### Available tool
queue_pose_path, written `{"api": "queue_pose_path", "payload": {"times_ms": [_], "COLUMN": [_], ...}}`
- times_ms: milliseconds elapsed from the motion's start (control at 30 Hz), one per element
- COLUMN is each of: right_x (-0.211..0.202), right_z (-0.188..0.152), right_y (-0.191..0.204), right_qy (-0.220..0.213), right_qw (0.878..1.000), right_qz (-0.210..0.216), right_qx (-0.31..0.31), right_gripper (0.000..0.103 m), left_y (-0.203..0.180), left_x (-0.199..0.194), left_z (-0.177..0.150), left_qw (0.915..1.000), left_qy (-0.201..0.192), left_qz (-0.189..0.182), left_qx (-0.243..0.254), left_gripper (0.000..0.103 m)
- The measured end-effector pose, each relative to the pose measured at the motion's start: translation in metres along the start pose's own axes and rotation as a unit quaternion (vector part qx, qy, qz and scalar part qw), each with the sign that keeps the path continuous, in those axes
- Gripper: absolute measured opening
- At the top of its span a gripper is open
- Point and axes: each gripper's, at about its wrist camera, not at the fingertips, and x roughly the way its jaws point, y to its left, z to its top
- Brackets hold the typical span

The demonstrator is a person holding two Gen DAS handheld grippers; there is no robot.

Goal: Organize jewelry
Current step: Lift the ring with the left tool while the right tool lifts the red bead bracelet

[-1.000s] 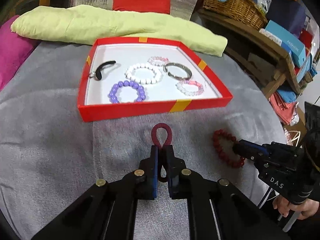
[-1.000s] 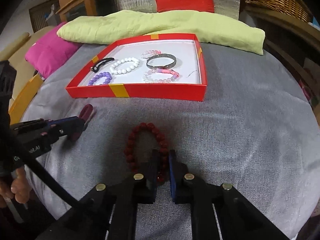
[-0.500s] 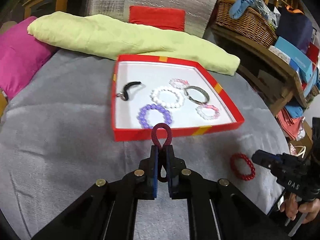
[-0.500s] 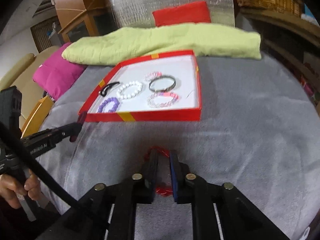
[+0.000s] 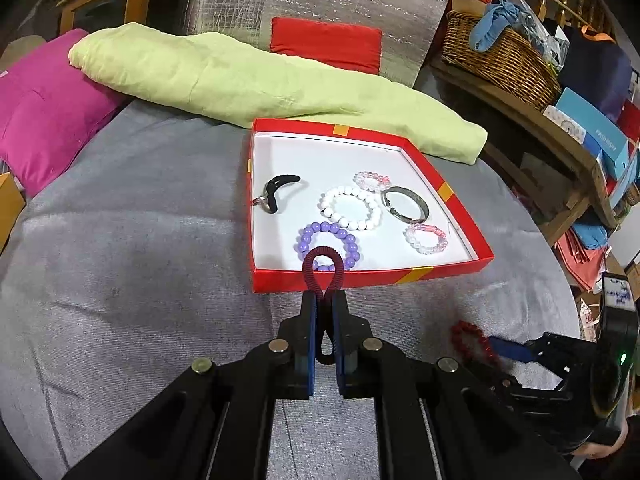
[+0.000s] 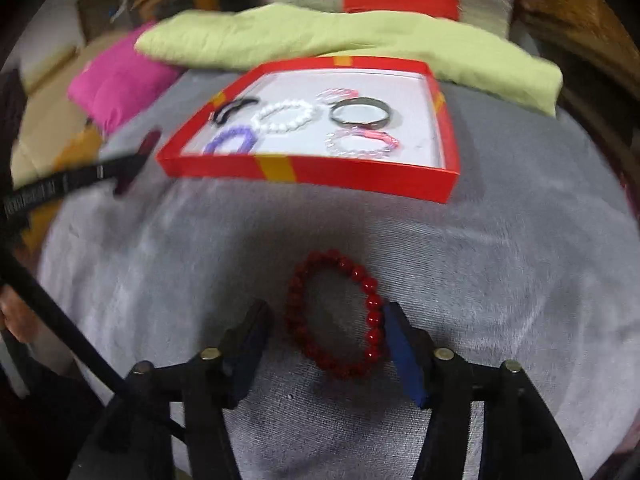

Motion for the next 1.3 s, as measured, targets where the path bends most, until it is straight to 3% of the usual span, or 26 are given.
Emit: {"api": "queue_pose_path", "payload": {"times_ms": [33,67,133,200,633,1000,1300], "right_x": [-0.001,-0.002,-0.004,-0.01,-0.043,-0.057,-0.04], "right_z": [0.001,0.002,0.005,0.009,0.011,0.028,0.029], "right_y": [0.002,0.003,0.004,0.003,-0.005,0.01,0.003], "right_qy": [-0.001,0.001,0.0,-0.008,-0.05,-0.106,-0.11], "right_qw": [1.0,1.0,1.0,1.0,0.998,0.991,0.988], "right_qz": [0.0,0.002,-0.001,-0.001,0.041,0.081,0.099], "right_qx": [-0.009,-0.016,-0.022,-0.025,0.012,0.012,0.037], "right_gripper": [0.026,0.02,0.019,0.01,0.01,0.01,0.01], "left_y": [0.001,0.001,0.003,0.004,0.001,-0.005,-0.012], "left_x": [-0.001,-0.001,-0.002,-0.003,-0.003,-0.01,-0.007], "left_z": [0.0,0.001,0.002,0.002,0.005,0.001,0.001], "left_qw": [1.0,1.0,1.0,1.0,0.9999,0.997,0.9927], "left_qy": [-0.002,-0.003,-0.004,-0.006,-0.01,-0.019,-0.025], "left_qz": [0.0,0.0,-0.001,-0.001,0.006,0.067,0.106], "left_qx": [0.0,-0.002,-0.005,-0.007,-0.002,0.032,0.053], "left_gripper": [0.008,0.008,0.008,0.008,0.008,0.008,0.008]}}
